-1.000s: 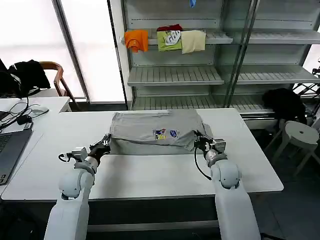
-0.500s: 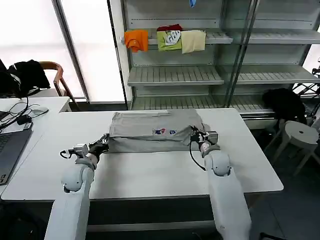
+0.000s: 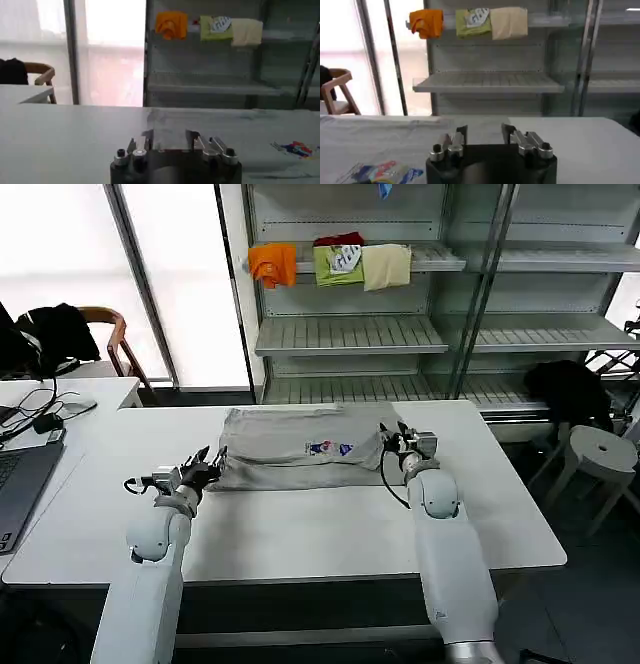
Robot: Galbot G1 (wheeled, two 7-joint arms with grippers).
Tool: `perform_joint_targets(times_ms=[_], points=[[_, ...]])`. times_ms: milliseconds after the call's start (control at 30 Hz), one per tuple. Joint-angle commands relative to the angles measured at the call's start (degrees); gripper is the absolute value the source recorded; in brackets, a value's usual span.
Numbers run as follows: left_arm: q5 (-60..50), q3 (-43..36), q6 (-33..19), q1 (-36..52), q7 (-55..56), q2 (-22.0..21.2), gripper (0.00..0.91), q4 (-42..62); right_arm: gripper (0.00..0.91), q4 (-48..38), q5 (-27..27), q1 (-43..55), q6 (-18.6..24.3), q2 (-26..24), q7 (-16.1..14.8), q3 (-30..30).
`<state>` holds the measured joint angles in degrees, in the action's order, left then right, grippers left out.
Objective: Fold and organize the clothes.
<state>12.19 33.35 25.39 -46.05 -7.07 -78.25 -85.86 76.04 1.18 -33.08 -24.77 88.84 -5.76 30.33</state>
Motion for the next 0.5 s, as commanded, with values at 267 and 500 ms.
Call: perform_joint_targets(times_ms=[267,500], points=[[-4.82,-0.05,2.65,-6.54,-2.4,0.73,0.907,-4.83,0.907,16.48,3.69,-13.81,-5.08,-5.95,-3.63,1.74],[-6.04,-0.16,2.69,-7.53,-2.54,0.88,0.907,-4.84,0.907,18.87,3.59,-20.1,-4.65,-6.48,-4.07,3.7]])
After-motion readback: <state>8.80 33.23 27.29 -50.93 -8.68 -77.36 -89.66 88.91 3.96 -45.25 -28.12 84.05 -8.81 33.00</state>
